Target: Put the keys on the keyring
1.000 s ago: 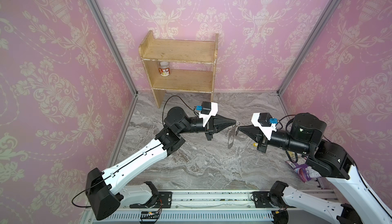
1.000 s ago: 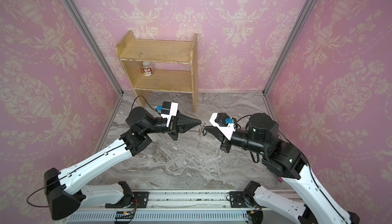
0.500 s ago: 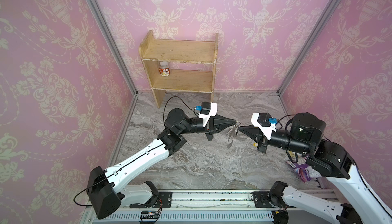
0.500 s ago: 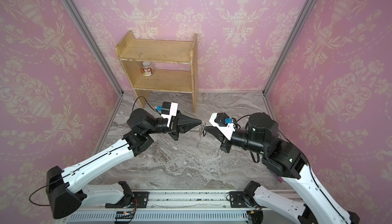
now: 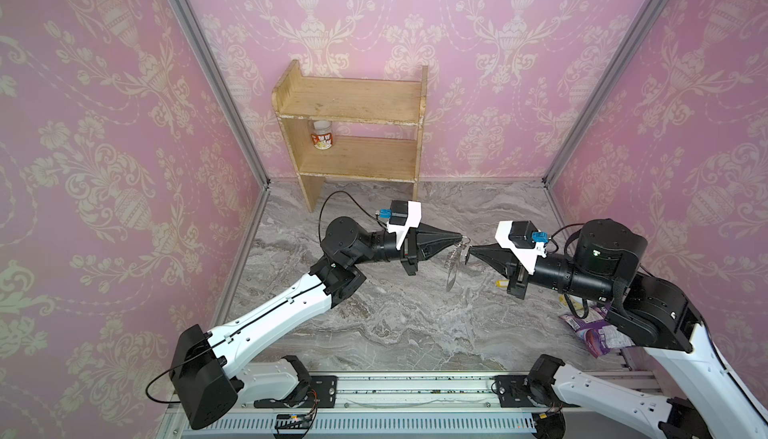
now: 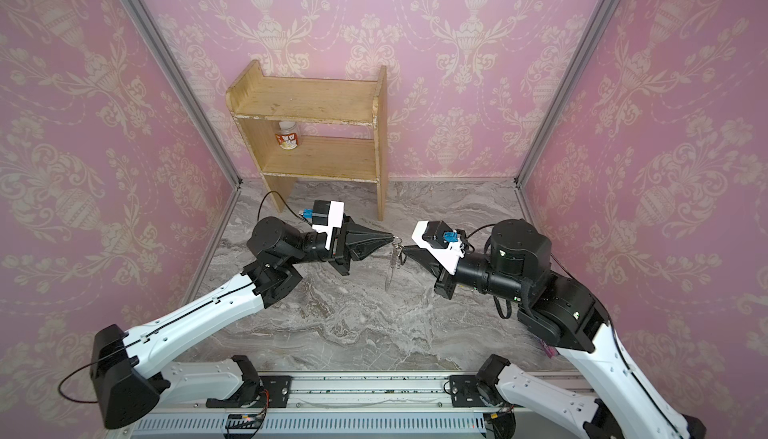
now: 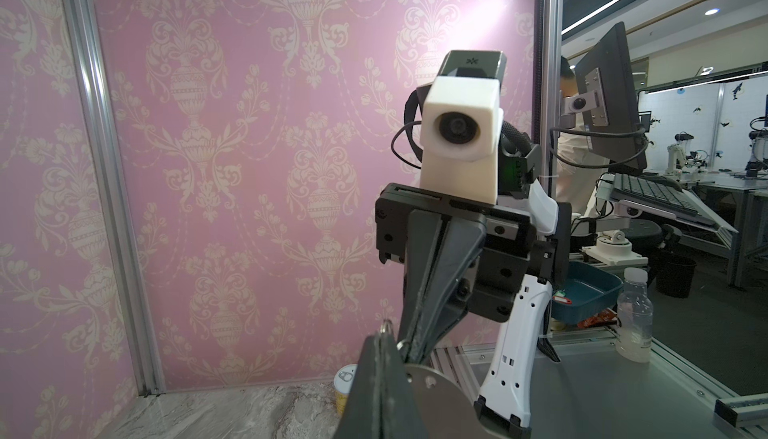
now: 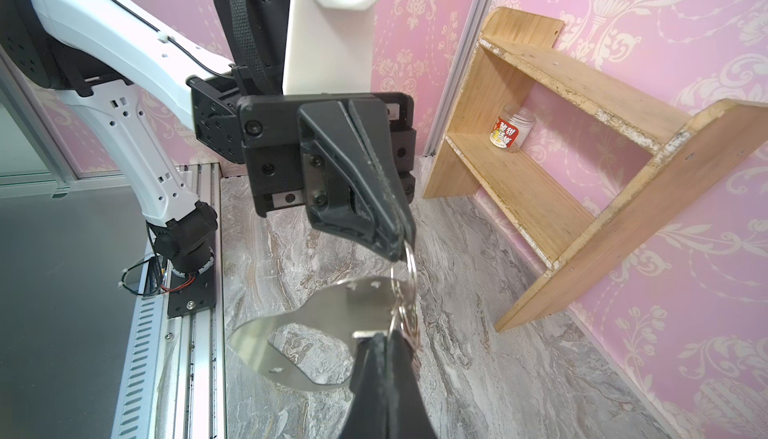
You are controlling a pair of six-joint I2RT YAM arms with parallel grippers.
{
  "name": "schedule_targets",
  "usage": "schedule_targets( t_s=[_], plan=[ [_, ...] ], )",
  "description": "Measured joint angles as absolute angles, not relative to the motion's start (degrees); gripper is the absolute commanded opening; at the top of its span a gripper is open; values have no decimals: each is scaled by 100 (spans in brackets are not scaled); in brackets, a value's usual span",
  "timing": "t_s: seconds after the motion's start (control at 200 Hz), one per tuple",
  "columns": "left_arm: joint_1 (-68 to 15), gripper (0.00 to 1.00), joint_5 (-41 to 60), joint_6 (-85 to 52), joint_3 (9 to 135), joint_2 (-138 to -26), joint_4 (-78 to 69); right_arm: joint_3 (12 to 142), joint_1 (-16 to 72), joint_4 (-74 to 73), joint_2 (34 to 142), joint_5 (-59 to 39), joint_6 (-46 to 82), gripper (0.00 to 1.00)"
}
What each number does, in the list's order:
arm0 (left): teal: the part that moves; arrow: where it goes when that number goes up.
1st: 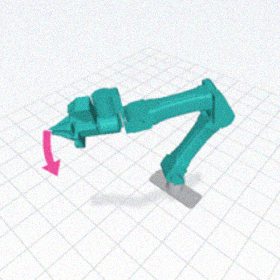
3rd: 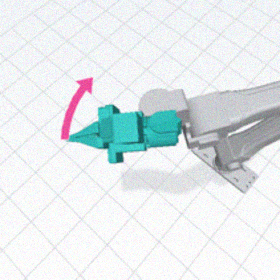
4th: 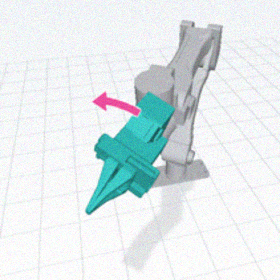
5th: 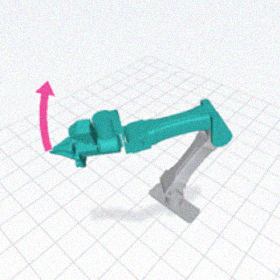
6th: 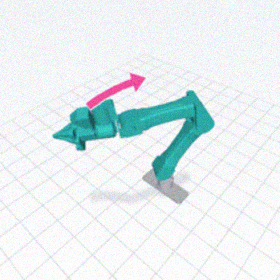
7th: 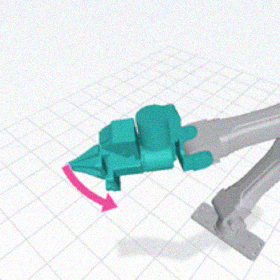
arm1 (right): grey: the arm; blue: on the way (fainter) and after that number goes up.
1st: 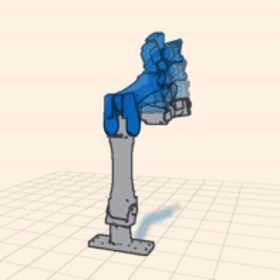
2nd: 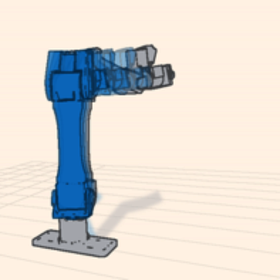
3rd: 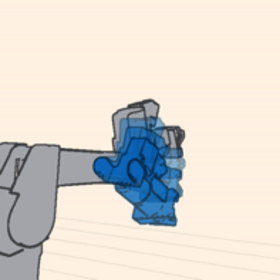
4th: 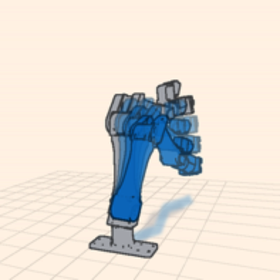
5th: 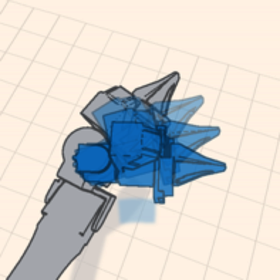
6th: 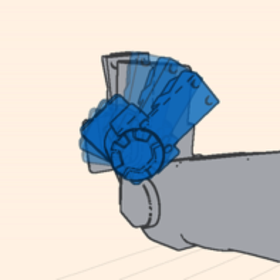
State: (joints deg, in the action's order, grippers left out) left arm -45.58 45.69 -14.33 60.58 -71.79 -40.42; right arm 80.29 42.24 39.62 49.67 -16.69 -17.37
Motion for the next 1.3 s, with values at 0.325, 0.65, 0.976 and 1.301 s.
schedule_targets(
  t_s=[0.325,0.65,0.976,1.301],
  plan=[
    [-4556,0,4488,-1562,6058,-7244,-4372,7988,4222,3739,5048,-1715,-1645,0],
    [-4556,0,4462,-1562,6029,-7244,-4434,7988,4224,3715,5103,-1710,-1562,10],
    [-4550,0,4434,-1557,6014,-7225,-4563,7988,4193,3883,5081,-1664,-1448,29],
    [-4550,0,4423,-1485,5961,-7157,-4488,7988,4132,3601,4923,-1765,-1179,33]
  ],
)
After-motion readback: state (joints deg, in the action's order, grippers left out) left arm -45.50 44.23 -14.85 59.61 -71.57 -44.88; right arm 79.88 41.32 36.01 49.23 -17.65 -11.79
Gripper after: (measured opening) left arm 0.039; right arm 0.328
